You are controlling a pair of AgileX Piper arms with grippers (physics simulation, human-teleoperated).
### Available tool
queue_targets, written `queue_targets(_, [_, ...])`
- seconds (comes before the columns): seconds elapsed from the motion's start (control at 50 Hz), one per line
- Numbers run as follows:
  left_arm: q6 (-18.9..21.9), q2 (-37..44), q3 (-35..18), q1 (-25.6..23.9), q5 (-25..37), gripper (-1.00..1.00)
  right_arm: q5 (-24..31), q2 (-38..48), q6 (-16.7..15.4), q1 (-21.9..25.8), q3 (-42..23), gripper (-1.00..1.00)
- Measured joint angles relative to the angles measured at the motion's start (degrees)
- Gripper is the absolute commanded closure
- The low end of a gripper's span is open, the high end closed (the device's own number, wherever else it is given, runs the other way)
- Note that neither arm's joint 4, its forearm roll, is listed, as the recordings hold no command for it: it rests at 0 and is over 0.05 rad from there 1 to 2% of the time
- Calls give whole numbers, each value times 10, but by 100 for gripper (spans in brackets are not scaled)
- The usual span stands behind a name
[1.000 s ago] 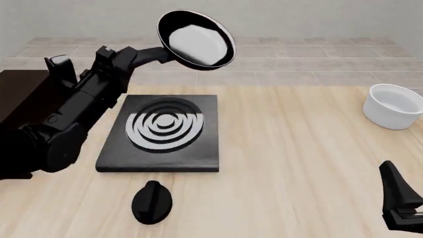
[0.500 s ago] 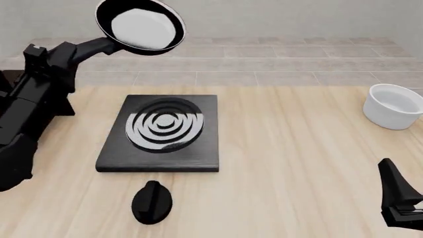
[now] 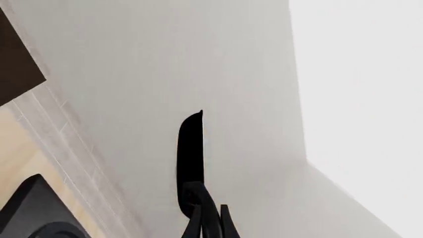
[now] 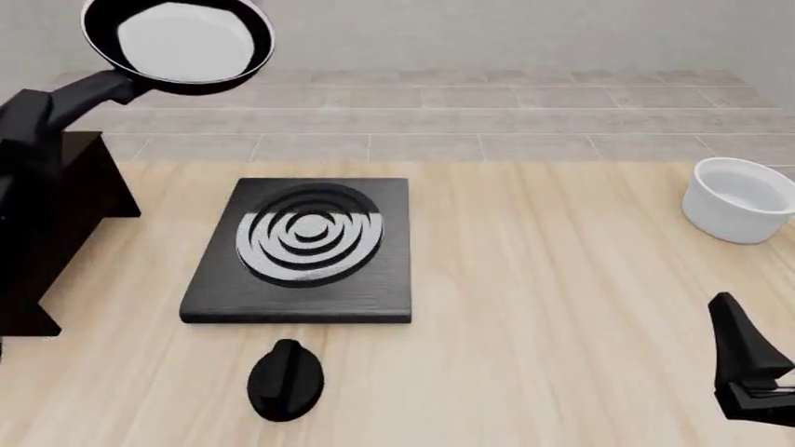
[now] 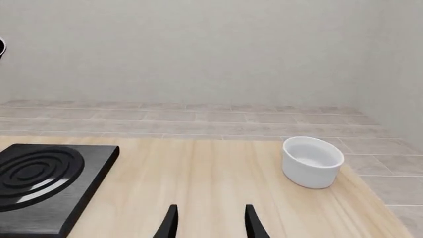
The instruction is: Put the frying pan on top of the cabinet.
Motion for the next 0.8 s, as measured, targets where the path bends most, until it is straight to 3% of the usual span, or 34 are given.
queue_targets(0.32, [-40,-59,46,54,0,100,-7,10,-1,1,-2,-100])
queue_targets(0.8, [-85,-202,90,131,90,100,0,12,-5,4,-10,-100])
